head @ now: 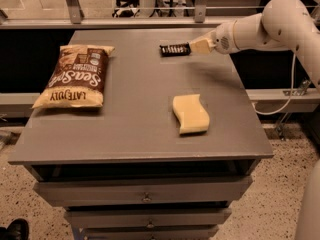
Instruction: Move rxbar chocolate near sponge
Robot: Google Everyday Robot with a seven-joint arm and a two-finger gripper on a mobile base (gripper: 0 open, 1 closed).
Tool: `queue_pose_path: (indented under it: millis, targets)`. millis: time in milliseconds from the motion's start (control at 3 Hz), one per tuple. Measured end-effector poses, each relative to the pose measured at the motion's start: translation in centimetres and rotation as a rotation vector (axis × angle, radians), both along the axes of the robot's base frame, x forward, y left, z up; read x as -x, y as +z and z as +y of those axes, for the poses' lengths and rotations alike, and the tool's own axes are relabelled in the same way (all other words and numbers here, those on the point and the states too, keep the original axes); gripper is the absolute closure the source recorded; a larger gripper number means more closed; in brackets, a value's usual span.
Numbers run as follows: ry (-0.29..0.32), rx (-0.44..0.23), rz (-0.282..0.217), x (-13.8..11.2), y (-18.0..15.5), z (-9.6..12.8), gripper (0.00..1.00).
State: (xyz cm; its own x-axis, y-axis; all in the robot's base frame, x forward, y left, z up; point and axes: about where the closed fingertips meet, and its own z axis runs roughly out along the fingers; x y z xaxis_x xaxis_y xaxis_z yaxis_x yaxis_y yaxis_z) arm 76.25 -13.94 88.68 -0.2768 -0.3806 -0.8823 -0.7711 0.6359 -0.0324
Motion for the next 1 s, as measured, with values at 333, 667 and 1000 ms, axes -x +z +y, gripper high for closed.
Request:
queue_pose_path:
  millis: [333, 667, 1000]
  targets:
    - [0.000, 0.026, -0.001, 1.2, -0.1, -0.7, 0.54]
    - [-0.011, 0.032, -0.042, 0.9, -0.2, -1.1, 0.30]
    - [-0.029, 0.015, -0.099, -0.9, -0.5, -0.8, 0.01]
